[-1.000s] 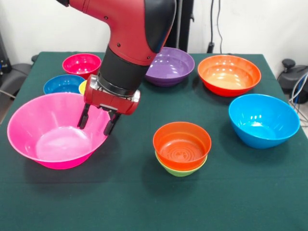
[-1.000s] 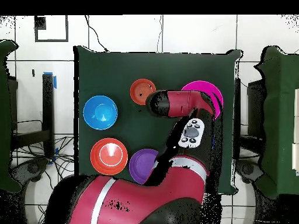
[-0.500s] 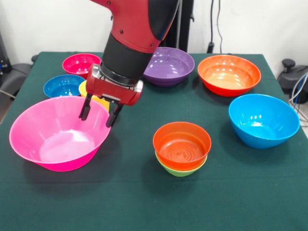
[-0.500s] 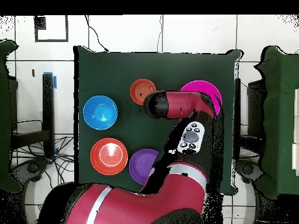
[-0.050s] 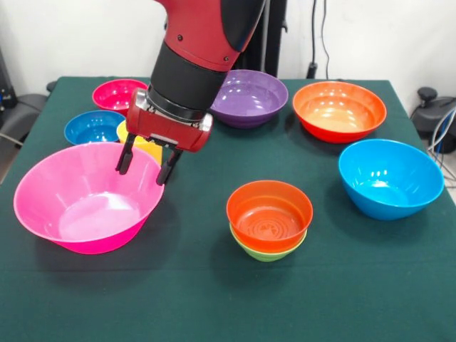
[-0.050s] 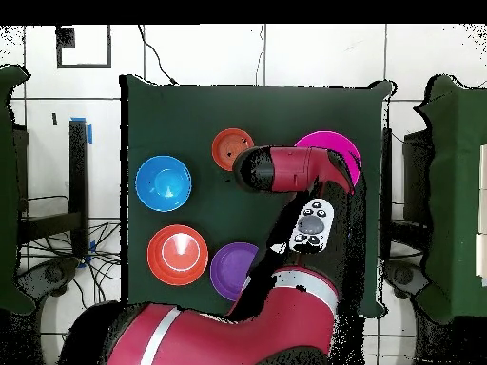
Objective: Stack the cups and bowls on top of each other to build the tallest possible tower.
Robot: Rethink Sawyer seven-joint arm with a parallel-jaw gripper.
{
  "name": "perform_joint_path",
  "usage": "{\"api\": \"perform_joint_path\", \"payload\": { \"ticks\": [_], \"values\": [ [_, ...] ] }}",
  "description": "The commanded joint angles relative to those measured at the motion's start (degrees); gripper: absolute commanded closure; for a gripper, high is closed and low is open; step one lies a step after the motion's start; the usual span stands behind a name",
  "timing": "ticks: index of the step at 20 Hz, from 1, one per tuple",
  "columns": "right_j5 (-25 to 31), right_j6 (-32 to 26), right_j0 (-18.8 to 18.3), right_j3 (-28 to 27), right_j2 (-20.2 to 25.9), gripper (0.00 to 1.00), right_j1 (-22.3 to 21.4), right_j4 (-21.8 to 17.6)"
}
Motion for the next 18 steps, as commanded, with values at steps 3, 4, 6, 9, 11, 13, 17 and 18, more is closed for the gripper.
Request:
{"api": "perform_joint_path", "payload": {
  "ticks": [3,4,6,9,11,13,17,18],
  "values": [
    [2.29,6.18,0.59,1.69,7.30,0.00,4.02,1.69],
    [1.87,6.32,0.49,1.51,7.47,0.00,4.44,1.80],
    [1.53,6.75,0.49,1.24,7.52,0.00,4.85,2.12],
    [1.08,6.97,0.32,1.37,7.76,0.00,4.95,2.49],
    [0.95,6.78,0.21,1.45,8.01,0.00,4.92,2.62],
    [0.65,6.92,0.23,1.41,8.11,0.00,5.08,2.79],
    [0.19,7.36,0.34,1.72,8.19,0.00,5.11,3.08],
    [0.28,7.35,0.31,1.64,8.22,0.00,5.04,3.15]
  ]
}}
